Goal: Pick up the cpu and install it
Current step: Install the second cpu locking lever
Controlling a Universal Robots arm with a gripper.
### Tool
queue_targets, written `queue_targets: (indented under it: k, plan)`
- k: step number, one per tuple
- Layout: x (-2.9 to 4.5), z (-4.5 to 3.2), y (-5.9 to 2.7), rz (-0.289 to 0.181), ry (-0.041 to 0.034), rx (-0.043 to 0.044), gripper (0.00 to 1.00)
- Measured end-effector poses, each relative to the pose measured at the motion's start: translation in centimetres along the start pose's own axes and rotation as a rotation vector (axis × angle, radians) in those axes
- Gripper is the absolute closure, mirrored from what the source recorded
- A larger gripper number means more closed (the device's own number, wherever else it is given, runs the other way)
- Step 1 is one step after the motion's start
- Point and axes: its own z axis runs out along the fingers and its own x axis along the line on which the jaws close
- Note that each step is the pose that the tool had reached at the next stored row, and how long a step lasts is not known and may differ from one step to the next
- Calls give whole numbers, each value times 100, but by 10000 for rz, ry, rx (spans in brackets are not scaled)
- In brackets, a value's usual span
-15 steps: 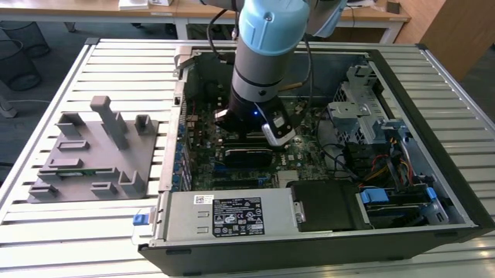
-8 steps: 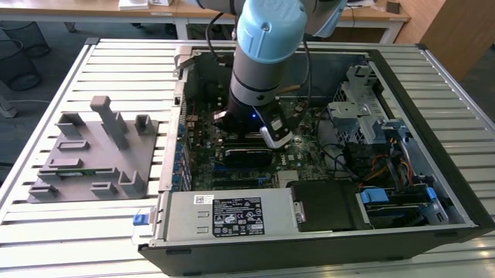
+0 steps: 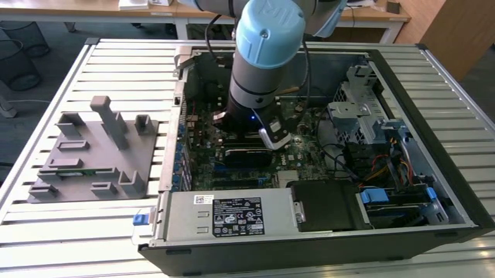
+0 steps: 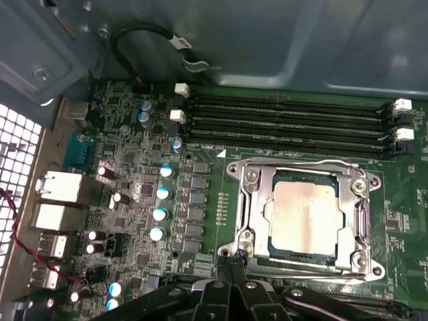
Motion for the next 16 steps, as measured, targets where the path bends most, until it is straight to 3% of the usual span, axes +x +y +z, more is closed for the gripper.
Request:
queue_targets:
  k: [4, 16]
  plan:
    - [19, 11, -1, -8, -10, -126, 89]
    - [46, 48, -5, -23, -21, -288, 89]
